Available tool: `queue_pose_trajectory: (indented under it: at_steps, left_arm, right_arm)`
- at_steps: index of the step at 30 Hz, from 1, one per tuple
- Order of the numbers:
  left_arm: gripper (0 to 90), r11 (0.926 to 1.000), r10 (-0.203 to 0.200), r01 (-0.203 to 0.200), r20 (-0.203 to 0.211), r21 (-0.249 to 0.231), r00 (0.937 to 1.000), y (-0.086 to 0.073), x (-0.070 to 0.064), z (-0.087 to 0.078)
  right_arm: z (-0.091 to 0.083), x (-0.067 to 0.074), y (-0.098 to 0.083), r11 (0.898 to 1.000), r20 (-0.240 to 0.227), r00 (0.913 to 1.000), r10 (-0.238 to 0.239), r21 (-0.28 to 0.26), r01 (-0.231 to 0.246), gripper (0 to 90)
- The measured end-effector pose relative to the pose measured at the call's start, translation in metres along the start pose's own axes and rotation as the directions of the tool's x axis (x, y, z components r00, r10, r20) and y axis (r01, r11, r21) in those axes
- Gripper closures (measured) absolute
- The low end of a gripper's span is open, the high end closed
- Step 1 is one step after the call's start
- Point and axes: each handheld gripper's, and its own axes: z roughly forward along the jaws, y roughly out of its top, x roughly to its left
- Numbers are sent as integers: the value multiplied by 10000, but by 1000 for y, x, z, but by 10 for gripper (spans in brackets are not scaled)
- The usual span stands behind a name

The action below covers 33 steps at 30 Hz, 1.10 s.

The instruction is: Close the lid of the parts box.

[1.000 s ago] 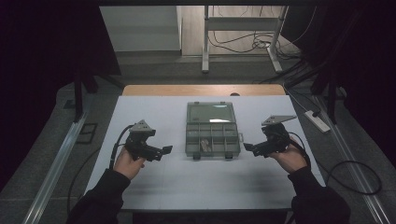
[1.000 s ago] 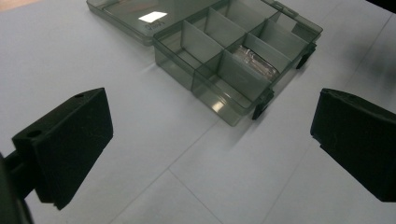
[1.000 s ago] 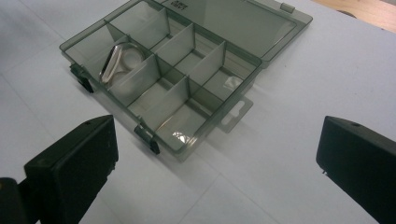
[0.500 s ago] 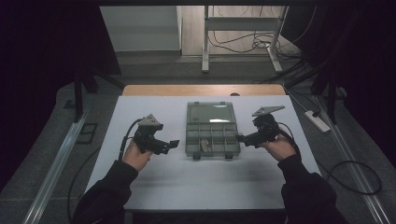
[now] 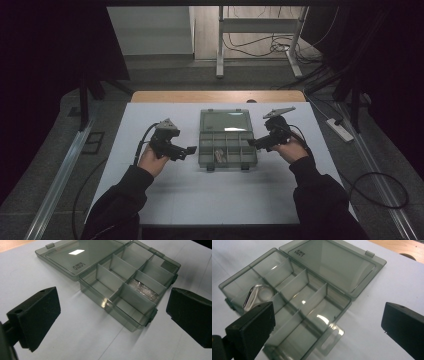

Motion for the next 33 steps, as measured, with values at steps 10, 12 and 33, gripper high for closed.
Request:
queue_pose_trajectory:
  at_steps: [10,12,33]
  left_arm:
    - [0,9998,75,-74,-88,173,9999,10,5,13]
    - [0,9999,67,-66,-104,153,9999,12,6,15]
    - [0,9998,37,-37,17,200,10000,26,16,38]
  right_arm:
    - [18,-7,18,9999,-47,10000,31,152,-30,3]
    - [21,-9,21,9998,-14,10000,72,161,-72,3]
    - [47,-30,44,9972,116,9987,490,563,-496,0]
